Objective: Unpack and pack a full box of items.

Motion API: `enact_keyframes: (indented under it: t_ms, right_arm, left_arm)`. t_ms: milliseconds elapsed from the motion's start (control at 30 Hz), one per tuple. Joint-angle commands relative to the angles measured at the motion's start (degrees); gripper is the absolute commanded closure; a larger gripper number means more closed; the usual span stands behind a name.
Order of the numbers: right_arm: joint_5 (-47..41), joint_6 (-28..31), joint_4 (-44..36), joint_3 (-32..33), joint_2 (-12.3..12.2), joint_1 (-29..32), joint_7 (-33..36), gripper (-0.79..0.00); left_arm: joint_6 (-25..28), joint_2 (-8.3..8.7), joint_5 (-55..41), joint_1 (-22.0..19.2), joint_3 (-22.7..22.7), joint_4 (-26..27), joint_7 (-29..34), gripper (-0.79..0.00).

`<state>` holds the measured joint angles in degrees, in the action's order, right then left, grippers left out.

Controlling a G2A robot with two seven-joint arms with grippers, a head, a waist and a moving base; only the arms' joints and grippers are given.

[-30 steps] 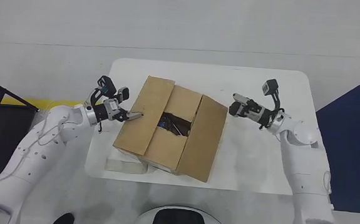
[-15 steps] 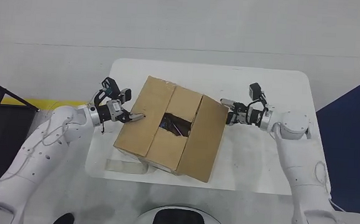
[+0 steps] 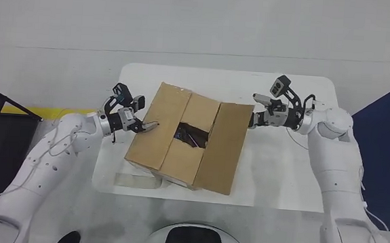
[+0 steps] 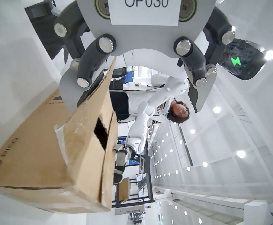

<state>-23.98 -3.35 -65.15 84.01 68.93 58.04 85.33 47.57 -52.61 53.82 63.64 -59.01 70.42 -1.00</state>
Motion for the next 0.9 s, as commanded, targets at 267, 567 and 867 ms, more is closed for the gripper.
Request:
enact_keyframes:
  t_ms: [267,567,867]
  right_arm:
    - [1.4,-5.5,-0.4,-12.4,2.3,-7.3,-9.6,-0.785]
    - [-0.9,-4.6,7.4,-20.4,4.8,-13.6,-14.8,-0.785]
    - [-1.6,-4.8,14.6,-29.4,8.6,-18.9,-23.0,-0.785]
  left_arm:
    - [1.5,-0.69,2.0,-0.9,0.8,-1.1,-0.5,-0.785]
    - [9.3,1.2,-6.6,-0.1,-8.5,-3.2,-4.5,-0.785]
    - [10.4,3.11,-10.9,1.8,-14.1,-5.2,3.1,-0.785]
